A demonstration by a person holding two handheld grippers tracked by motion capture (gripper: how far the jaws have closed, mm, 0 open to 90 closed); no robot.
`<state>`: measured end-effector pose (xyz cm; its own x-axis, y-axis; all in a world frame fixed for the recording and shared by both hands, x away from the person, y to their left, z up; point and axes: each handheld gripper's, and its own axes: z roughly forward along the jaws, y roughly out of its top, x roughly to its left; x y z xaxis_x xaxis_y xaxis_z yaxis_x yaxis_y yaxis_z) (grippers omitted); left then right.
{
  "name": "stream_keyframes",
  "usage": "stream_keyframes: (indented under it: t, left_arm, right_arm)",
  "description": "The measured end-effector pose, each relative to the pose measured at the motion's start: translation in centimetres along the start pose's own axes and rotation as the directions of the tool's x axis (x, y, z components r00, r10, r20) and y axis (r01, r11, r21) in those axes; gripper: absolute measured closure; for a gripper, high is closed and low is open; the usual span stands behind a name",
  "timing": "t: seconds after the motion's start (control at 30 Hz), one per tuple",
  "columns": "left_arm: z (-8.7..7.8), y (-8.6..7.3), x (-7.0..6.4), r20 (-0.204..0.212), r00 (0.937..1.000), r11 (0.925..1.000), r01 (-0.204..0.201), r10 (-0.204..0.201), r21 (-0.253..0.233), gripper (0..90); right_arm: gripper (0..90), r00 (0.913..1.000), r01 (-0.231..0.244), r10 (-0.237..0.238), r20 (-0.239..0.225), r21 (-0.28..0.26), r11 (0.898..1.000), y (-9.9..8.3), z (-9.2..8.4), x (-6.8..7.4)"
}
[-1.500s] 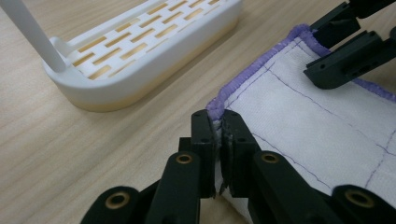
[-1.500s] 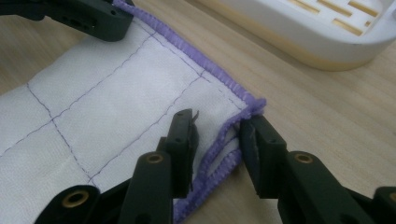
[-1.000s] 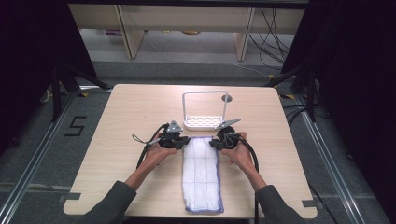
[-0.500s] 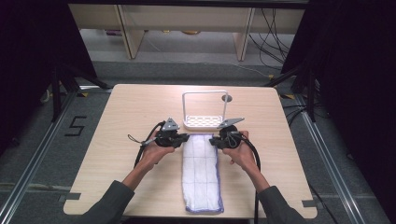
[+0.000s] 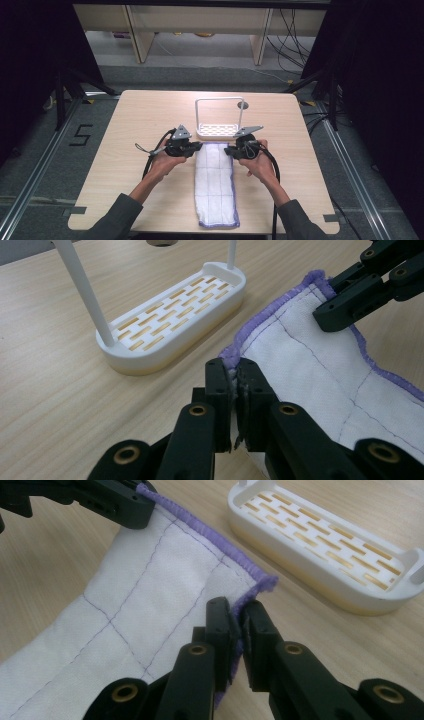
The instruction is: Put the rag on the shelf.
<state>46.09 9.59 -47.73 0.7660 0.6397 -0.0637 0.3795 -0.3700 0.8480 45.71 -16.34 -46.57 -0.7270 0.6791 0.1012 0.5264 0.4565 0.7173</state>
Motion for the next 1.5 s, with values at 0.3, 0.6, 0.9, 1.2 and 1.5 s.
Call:
stream_keyframes:
  t: [0.3,0.6,0.9,1.2,1.5]
  left_arm:
    - [-1.2,1.1,-0.5,0.018,0.9998,0.9996,0.014,-0.014,-0.022,84.3]
    - [-3.1,2.7,-1.0,0.054,0.9984,0.9986,0.021,-0.019,-0.049,84.6]
    - [-6.4,6.1,-2.3,0.052,0.9985,0.9951,-0.009,0.014,-0.099,84.9]
    - [-8.5,10.2,-2.7,0.045,0.9973,0.9949,-0.054,0.058,-0.086,85.0]
    - [-9.8,14.0,-1.4,0.008,0.9989,0.9932,-0.045,0.046,-0.108,85.0]
  right_arm:
    - [83.5,0.9999,0.009,-0.01,-0.007,-0.021,1.0,0.4,-1.9,0.4]
    - [83.6,0.9998,-0.001,0.0,-0.019,-0.043,0.999,1.3,-3.7,1.3]
    - [83.8,0.9981,0.049,-0.054,-0.029,-0.134,0.99,3.0,-7.5,2.4]
    - [83.9,0.9973,0.07,-0.073,-0.009,-0.188,0.98,5.0,-10.5,2.6]
    - [84.0,0.9968,0.08,-0.08,0.011,-0.217,0.973,9.0,-12.2,2.0]
